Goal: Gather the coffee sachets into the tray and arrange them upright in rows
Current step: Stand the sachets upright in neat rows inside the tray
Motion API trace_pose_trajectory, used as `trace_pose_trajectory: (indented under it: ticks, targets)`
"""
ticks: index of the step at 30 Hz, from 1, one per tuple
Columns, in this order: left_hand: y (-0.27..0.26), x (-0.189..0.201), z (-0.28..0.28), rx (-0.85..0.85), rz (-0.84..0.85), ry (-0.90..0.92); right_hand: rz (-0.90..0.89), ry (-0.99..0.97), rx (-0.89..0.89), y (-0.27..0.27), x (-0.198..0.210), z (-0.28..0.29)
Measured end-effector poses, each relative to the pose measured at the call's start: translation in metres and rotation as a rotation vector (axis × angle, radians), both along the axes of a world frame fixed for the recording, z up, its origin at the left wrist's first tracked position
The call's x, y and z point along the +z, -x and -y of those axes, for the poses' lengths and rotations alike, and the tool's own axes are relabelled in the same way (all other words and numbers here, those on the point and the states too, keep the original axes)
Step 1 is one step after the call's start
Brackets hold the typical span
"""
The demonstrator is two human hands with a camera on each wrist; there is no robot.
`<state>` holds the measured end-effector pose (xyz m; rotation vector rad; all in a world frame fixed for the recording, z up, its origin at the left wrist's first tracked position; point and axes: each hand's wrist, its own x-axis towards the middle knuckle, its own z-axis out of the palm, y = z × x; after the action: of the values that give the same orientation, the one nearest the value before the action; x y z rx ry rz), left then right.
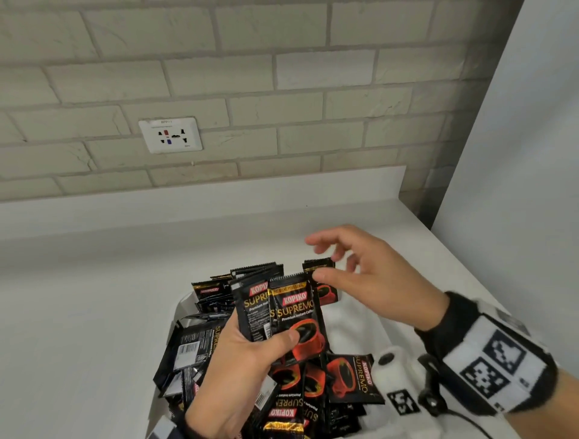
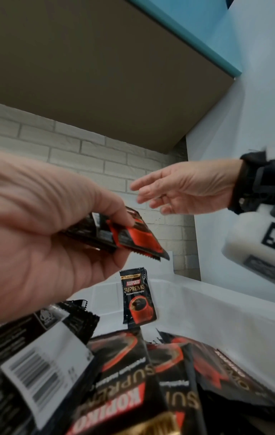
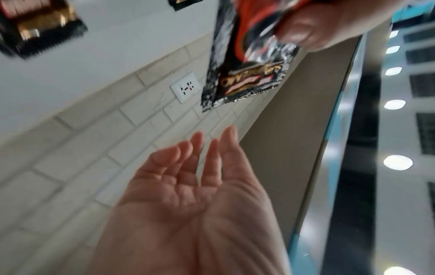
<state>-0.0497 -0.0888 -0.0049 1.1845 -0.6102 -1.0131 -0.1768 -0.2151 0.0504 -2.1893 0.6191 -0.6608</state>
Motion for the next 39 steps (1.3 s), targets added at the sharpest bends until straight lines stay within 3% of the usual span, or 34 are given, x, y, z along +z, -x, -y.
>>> trace_pose_trajectory:
  ticks: [2, 5, 11, 16, 24, 30, 39]
  targets:
    - [0.000, 0.000, 0.001, -0.016, 0.021, -0.015, -0.178, 0.061, 0.131, -0.004, 0.005, 0.005]
    - [0.001, -0.001, 0.004, -0.007, 0.039, -0.020, -0.262, -0.025, 0.245, -0.013, 0.004, 0.006]
    - [-0.008, -0.006, 0.002, 0.096, 0.093, 0.006, -0.321, -0.088, 0.214, -0.020, 0.004, 0.017]
    - [-0.021, -0.009, 0.001, 0.207, 0.082, 0.006, -0.372, -0.023, 0.145, -0.022, 0.003, 0.051]
    - [-0.022, -0.009, -0.001, 0.185, 0.045, 0.042, -0.754, 0.225, 0.129, -0.039, -0.031, 0.078]
    - [-0.024, -0.010, -0.004, 0.169, 0.010, 0.034, -0.928, 0.404, 0.141, -0.049, -0.046, 0.075]
    - [-0.021, -0.006, -0.001, 0.129, -0.012, 0.065, -1.002, 0.746, 0.131, -0.053, -0.047, 0.074]
